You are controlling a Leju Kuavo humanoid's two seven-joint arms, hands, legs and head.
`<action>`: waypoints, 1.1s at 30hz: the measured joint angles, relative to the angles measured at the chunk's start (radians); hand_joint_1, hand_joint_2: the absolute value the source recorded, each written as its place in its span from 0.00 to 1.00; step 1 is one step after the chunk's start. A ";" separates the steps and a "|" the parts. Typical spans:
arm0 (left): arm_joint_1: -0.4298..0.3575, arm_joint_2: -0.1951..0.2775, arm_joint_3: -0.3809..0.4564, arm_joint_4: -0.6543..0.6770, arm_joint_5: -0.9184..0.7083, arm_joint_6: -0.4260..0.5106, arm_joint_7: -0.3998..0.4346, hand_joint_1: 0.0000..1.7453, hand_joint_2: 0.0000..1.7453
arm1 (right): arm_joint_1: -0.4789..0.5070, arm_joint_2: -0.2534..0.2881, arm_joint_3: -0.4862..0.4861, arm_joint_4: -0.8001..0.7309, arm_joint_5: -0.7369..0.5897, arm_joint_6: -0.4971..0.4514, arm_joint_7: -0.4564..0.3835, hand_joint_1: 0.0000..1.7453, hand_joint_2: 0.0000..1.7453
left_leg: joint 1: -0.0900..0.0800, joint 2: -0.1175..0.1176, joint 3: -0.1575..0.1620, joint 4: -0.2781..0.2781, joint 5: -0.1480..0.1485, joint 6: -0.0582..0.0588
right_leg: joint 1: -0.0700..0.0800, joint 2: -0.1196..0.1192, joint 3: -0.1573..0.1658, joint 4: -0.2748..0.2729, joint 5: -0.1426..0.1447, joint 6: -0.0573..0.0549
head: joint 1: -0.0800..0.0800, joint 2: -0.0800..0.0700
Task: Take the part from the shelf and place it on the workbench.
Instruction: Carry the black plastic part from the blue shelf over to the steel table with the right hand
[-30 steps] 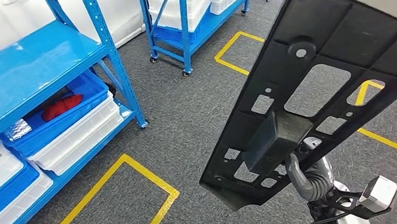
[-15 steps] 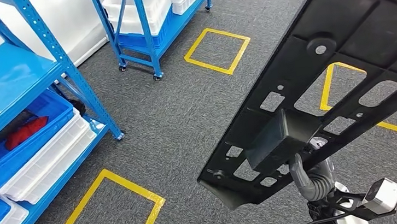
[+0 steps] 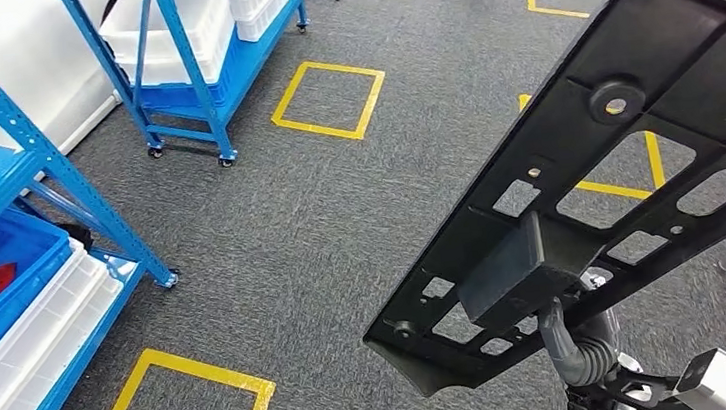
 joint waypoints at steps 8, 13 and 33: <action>0.000 0.015 -0.007 0.000 -0.028 -0.003 0.004 0.00 1.00 | 0.033 0.009 -0.026 -0.027 0.014 -0.021 -0.009 1.00 1.00 | -0.011 0.082 0.022 -0.001 -0.023 -0.028 | 0.012 -0.066 0.147 -0.269 0.106 -0.027 | 0.000 0.000; -0.006 0.016 -0.009 0.000 -0.028 -0.005 0.041 0.00 1.00 | 0.051 0.021 -0.049 -0.057 0.028 -0.031 -0.012 1.00 1.00 | -0.002 0.014 -0.028 0.137 -0.113 -0.049 | 0.005 -0.014 0.154 -0.283 0.111 -0.055 | 0.000 0.000; 0.013 0.032 -0.007 0.000 -0.012 0.039 -0.007 0.00 1.00 | 0.076 0.032 -0.115 -0.077 0.108 -0.089 -0.039 1.00 1.00 | -0.008 0.026 0.008 -0.010 -0.003 0.002 | 0.000 -0.011 0.028 -0.046 0.034 -0.002 | 0.000 0.000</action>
